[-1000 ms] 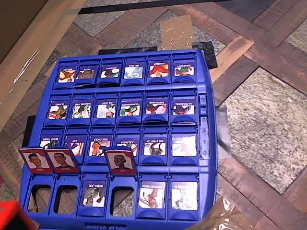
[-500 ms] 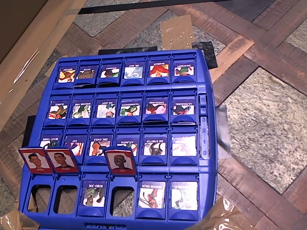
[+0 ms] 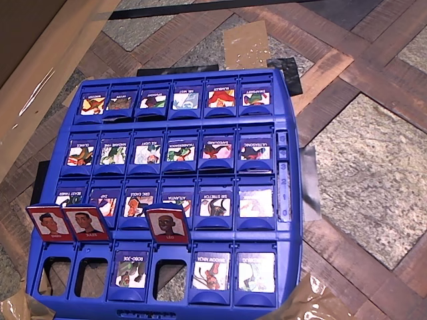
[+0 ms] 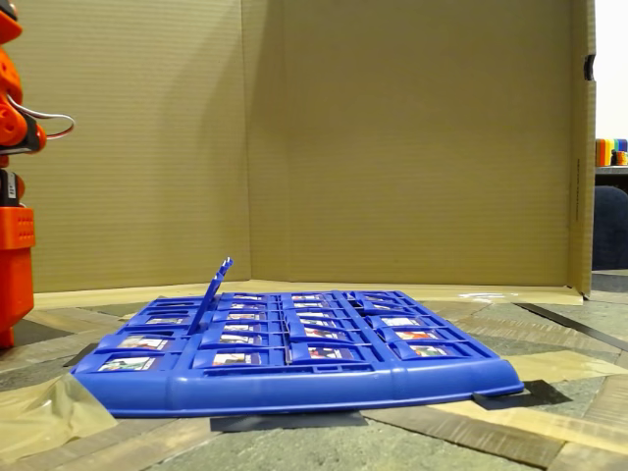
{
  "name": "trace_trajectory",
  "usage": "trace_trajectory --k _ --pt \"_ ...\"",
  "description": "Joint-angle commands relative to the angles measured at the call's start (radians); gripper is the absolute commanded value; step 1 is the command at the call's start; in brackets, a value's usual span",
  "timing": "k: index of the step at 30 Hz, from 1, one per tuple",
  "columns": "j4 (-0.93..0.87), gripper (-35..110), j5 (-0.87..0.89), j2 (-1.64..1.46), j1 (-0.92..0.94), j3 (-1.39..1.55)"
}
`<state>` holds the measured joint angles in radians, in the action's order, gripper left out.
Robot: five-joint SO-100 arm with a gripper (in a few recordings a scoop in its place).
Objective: Flip A5.
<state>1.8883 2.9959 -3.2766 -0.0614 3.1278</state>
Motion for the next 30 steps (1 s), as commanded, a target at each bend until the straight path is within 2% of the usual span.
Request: trace_trajectory --k 1,30 --pt "0.037 0 0.006 -0.003 0.008 0.002" --pt "0.038 0 0.002 -0.008 0.003 0.002"
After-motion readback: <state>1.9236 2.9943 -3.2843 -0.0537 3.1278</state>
